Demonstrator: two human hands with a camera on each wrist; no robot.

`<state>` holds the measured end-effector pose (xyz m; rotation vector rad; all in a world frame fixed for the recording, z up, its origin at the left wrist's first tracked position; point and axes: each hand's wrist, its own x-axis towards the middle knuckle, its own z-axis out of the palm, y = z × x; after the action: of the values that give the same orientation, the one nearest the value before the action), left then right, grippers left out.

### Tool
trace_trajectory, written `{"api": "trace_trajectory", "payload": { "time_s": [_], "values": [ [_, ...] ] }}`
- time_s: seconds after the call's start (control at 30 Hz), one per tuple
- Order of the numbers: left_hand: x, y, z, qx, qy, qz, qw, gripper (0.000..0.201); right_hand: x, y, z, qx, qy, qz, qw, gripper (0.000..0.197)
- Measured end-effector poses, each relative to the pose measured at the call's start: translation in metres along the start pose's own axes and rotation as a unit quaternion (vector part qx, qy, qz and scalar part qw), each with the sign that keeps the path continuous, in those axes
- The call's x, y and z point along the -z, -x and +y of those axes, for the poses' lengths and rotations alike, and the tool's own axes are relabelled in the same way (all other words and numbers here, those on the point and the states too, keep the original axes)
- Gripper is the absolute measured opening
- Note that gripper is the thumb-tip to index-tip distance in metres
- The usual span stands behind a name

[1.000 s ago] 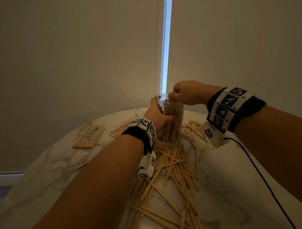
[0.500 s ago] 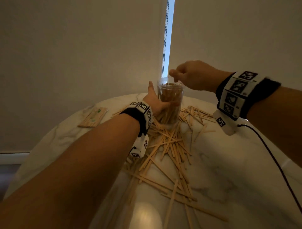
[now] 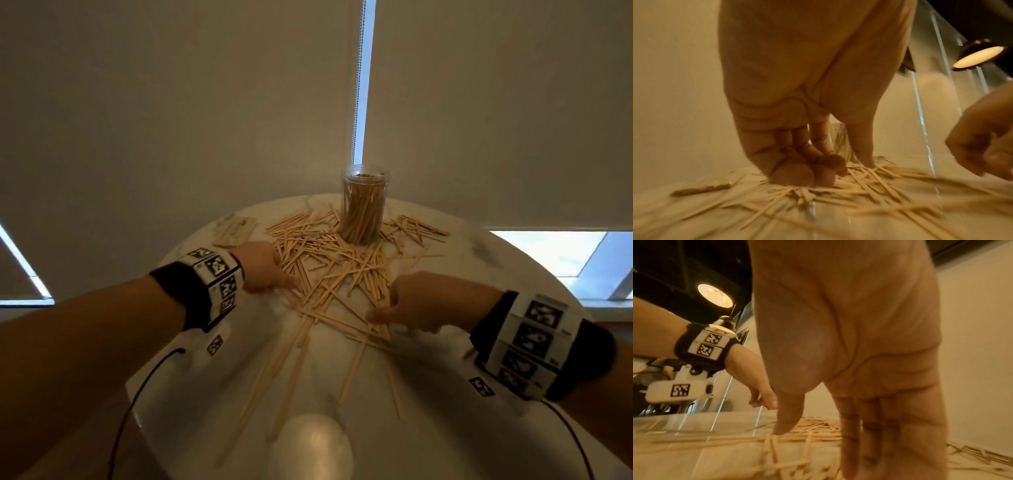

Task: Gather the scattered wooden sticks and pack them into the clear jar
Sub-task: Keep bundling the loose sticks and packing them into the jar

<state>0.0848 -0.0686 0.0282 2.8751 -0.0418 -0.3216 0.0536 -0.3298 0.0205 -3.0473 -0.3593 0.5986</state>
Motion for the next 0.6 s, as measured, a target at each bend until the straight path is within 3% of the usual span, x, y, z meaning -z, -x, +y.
{"api": "trace_trajectory", "payload": {
  "time_s": [0.17, 0.23, 0.27, 0.47, 0.6],
  "values": [
    [-0.028, 0.081, -0.002, 0.038, -0.162, -0.108, 0.980, 0.089, -0.025, 0.022, -0.010, 0.000, 0.030, 0.030, 0.999, 0.079],
    [-0.047, 0.093, 0.002, 0.014, -0.149, -0.097, 0.984, 0.106, -0.034, 0.023, -0.019, 0.006, 0.015, 0.037, 0.999, 0.077],
    [-0.055, 0.094, 0.006, -0.007, -0.125, -0.082, 0.989, 0.105, -0.037, 0.023, -0.024, 0.010, 0.017, 0.045, 0.999, 0.074],
    [-0.055, 0.075, 0.022, -0.072, -0.086, -0.055, 0.992, 0.045, -0.030, 0.035, -0.032, 0.007, 0.020, 0.037, 0.999, 0.031],
    [-0.057, 0.069, 0.023, -0.082, -0.101, -0.036, 0.991, 0.028, -0.031, 0.046, -0.030, -0.024, 0.018, 0.025, 0.999, 0.020]
  ]
}}
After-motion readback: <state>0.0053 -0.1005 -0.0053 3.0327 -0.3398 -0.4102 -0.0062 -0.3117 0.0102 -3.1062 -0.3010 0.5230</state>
